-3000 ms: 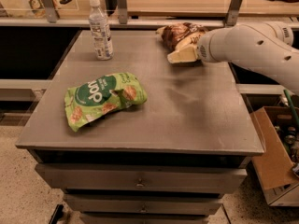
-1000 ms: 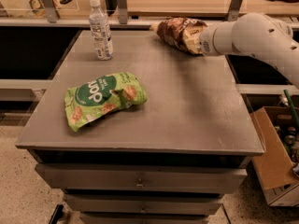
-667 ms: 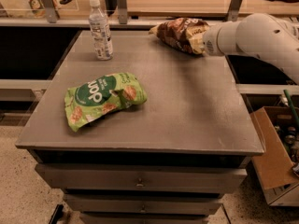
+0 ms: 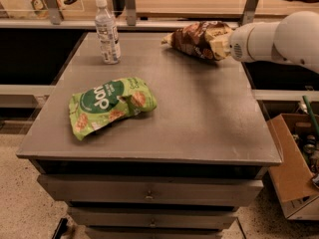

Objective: Move brown chip bag near green rice chip bag

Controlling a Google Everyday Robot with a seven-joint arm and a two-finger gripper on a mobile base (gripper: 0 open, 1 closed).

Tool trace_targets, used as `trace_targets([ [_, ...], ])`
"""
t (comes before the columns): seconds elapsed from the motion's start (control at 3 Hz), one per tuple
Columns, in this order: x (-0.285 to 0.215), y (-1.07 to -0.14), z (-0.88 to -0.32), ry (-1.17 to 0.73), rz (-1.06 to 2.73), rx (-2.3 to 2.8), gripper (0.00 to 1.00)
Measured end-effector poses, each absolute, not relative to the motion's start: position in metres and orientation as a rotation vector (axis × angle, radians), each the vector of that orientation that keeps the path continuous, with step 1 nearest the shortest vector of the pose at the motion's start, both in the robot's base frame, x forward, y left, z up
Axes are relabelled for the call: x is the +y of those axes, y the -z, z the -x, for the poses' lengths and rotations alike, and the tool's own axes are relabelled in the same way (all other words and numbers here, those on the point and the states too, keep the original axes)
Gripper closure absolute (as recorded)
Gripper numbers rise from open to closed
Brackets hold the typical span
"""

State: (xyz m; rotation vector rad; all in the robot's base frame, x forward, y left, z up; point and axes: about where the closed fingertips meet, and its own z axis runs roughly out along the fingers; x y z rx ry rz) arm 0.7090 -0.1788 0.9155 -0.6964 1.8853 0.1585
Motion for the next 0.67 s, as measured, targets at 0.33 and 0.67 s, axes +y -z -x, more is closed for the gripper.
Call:
trace_targets([
  [0.33,-0.176,-0.934,-0.67,-0.218,0.692,1.864,1.0],
  [0.67,-0.166,-0.95,-0.627,-0.309,0.718,1.85,1.0],
])
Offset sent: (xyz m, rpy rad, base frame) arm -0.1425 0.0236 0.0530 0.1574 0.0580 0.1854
